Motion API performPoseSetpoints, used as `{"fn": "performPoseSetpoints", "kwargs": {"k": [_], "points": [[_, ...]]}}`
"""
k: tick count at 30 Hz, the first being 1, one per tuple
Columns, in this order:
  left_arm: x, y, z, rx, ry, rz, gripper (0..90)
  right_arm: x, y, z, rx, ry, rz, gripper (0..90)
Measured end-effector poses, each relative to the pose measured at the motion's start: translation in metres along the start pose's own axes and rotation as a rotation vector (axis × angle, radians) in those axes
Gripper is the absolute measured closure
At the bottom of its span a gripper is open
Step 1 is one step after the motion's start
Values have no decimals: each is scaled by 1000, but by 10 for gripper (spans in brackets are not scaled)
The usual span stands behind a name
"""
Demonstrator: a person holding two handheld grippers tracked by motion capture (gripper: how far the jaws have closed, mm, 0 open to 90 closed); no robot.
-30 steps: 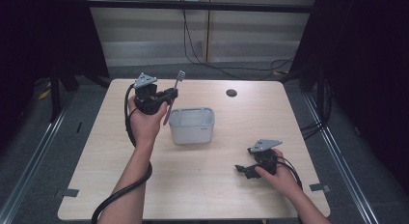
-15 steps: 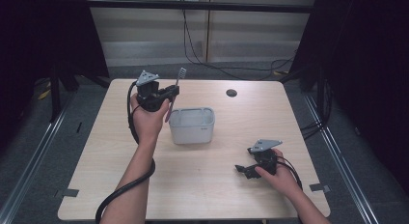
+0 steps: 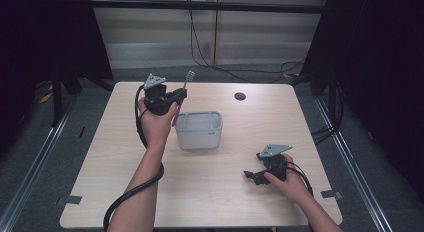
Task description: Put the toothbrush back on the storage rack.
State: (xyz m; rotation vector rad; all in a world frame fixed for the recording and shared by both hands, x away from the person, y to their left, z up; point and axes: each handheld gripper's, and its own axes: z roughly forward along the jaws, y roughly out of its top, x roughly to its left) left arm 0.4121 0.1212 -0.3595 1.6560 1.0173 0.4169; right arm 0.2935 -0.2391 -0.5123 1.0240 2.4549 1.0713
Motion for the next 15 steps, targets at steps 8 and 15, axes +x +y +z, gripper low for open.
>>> {"fn": "performPoseSetpoints", "kwargs": {"k": [8,15], "points": [[-1,7,-3,9,8,-13,806,0,0,0,0,0,1,132],[-8,15,-3,-7,-6,-5,806,0,0,0,-1,0,2,132]]}}
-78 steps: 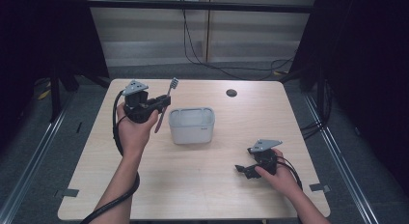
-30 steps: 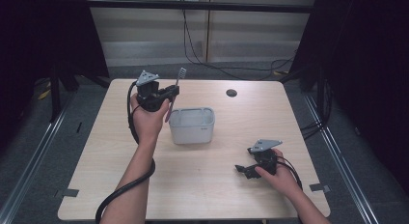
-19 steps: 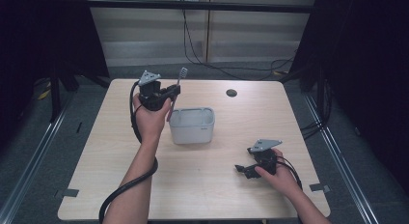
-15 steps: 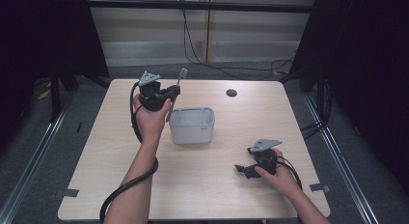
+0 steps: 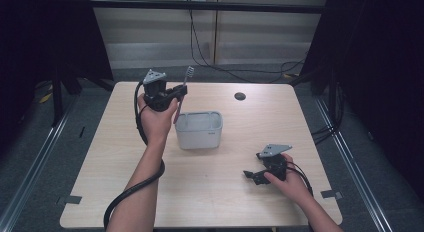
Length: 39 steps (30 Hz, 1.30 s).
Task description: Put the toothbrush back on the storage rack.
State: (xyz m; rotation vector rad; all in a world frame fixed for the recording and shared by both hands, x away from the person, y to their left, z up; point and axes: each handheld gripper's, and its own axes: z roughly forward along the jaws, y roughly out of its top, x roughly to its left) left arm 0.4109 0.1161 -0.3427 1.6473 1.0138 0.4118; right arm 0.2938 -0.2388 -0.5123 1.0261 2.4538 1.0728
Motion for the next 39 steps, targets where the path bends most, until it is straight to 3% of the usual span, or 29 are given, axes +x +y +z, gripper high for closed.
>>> {"fn": "performPoseSetpoints", "kwargs": {"k": [13,39], "points": [[1,-12,9,-12,-5,-26,805,0,0,0,-1,-1,0,132],[7,-43,3,14,23,-53,803,0,0,0,3,2,-2,132]]}}
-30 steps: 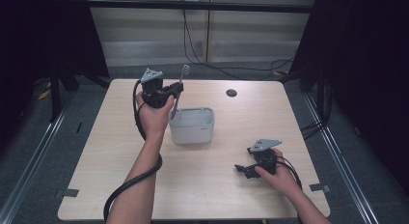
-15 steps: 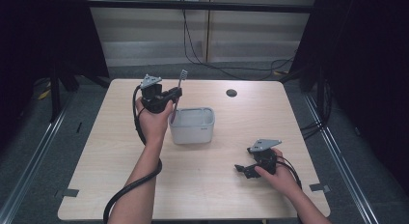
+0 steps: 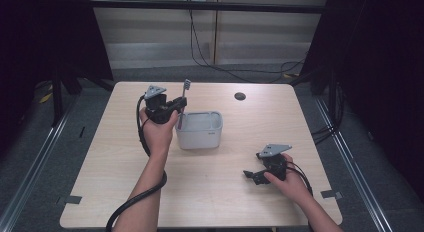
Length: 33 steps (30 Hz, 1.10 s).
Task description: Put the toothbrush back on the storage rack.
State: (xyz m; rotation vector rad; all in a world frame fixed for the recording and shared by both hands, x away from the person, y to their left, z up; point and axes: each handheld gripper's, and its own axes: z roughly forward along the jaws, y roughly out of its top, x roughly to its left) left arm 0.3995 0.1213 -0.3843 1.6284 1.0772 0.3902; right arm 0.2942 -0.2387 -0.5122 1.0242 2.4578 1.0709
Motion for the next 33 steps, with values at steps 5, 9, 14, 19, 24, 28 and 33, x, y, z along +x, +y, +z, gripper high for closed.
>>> {"fn": "performPoseSetpoints", "kwargs": {"k": [5,9,14,19,24,28,33], "points": [[0,-6,-1,12,6,0,802,0,0,0,0,0,0,132],[0,-9,-2,18,8,6,802,0,0,0,0,0,0,132],[0,-11,-3,26,18,22,801,0,0,0,0,0,0,132],[-1,-14,-6,35,22,32,799,0,0,0,0,0,0,132],[-1,-18,-7,44,24,38,798,0,0,0,0,0,0,132],[0,-20,-8,48,26,36,796,0,0,0,0,-1,1,132],[1,-25,-12,57,32,42,794,0,0,0,0,-1,1,132]]}}
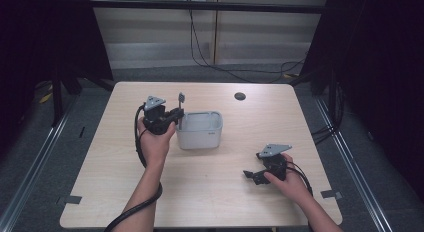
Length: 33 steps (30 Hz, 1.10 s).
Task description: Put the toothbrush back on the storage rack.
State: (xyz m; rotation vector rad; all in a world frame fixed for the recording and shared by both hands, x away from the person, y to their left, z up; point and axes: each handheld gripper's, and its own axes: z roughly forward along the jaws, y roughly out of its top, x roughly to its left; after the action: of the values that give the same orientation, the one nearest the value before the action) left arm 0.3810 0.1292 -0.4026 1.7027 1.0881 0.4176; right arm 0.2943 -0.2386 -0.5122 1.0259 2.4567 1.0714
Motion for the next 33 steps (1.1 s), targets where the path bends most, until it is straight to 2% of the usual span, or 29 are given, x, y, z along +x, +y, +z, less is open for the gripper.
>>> {"fn": "performPoseSetpoints", "kwargs": {"k": [12,29,33], "points": [[-1,-9,-1,39,16,32,793,0,0,0,0,0,0,132],[0,-9,-3,49,17,28,790,0,0,0,-1,0,-2,132],[1,-9,-5,46,17,23,761,0,0,0,1,1,1,132]]}}
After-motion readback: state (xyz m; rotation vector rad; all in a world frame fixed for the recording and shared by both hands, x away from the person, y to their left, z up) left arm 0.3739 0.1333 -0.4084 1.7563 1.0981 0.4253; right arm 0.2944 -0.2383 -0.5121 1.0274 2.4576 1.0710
